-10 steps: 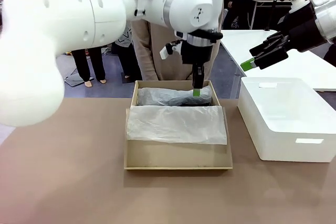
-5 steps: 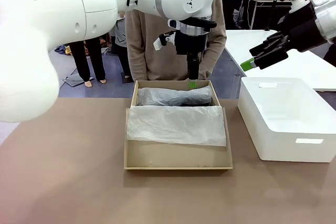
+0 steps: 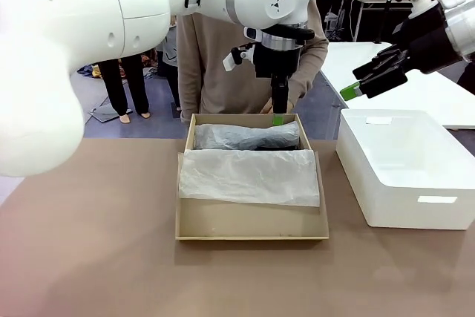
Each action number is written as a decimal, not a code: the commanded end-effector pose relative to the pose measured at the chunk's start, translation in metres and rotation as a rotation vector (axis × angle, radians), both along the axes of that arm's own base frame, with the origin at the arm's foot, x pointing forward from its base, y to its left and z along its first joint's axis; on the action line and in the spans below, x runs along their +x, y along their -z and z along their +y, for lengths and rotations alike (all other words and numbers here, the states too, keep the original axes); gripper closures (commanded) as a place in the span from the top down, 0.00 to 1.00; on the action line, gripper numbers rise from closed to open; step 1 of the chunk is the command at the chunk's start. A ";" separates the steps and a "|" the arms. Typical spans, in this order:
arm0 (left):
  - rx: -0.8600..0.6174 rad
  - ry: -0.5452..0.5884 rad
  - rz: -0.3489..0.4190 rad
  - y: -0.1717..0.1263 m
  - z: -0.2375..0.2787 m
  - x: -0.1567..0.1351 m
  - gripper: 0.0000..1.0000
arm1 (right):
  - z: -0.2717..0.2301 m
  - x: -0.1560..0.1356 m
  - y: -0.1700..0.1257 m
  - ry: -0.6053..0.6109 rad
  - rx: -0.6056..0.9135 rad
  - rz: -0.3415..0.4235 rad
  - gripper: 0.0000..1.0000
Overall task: Pack the shoes into the box.
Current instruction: Close the Shoes Box.
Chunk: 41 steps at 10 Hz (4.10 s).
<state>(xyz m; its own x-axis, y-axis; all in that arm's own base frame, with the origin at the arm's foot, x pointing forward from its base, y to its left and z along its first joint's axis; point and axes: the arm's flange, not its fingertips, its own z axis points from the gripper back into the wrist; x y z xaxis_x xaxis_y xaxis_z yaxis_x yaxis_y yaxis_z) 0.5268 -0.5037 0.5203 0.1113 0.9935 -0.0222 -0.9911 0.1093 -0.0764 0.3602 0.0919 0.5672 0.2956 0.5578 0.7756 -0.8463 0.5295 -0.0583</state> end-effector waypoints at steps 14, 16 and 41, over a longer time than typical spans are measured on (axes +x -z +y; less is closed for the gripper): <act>0.188 0.981 -0.099 -0.054 0.217 -0.052 1.00 | -0.001 0.004 0.001 -0.023 0.016 -0.014 1.00; 0.158 1.092 -0.131 -0.057 0.255 -0.059 1.00 | -0.001 0.004 0.001 -0.023 0.016 -0.014 1.00; 0.321 2.571 -0.317 -0.045 0.411 -0.036 1.00 | -0.001 0.004 0.001 -0.023 0.016 -0.014 1.00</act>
